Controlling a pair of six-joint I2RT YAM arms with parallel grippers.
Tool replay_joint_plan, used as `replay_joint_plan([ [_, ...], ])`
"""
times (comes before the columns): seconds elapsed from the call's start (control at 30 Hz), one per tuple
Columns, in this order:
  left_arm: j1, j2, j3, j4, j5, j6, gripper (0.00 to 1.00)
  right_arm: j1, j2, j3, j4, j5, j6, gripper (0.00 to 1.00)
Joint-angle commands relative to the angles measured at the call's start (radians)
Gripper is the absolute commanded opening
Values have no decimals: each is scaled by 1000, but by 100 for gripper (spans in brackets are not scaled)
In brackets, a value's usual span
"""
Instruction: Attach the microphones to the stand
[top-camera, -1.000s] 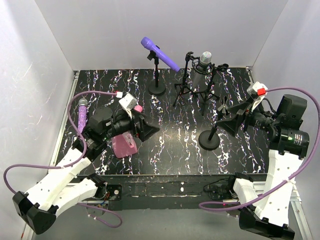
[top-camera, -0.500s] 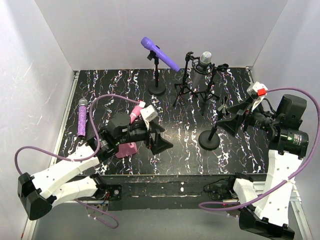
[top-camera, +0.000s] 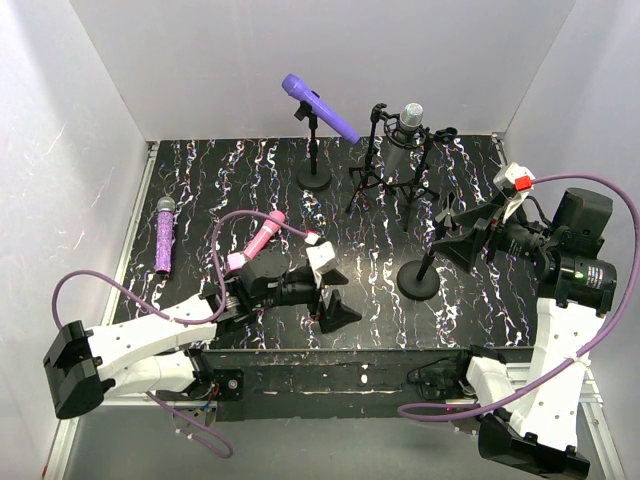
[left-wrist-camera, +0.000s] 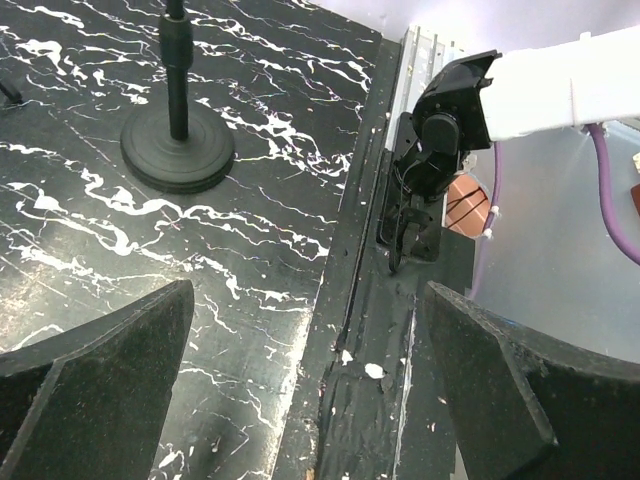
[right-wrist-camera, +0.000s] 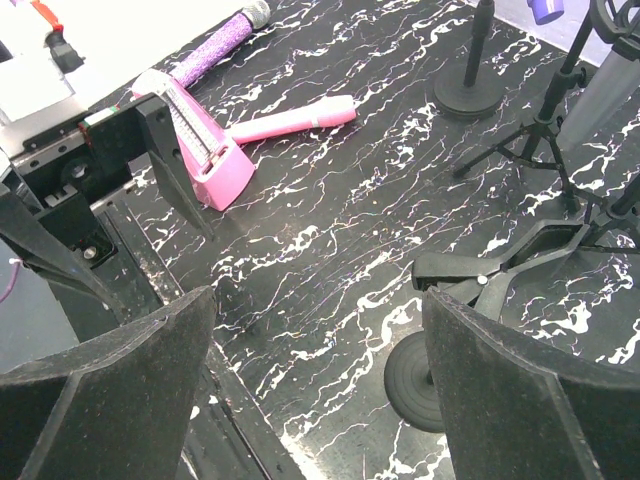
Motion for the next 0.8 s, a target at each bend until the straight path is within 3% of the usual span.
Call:
replay_joint_plan([
  [0.0,-37,23,-21,102,-44,34,98,-5,-3,-11,36,-29,12,90],
  [0.77,-157,160,-52,249,-89,89,98,-5,4,-11,41,-39,10,90],
])
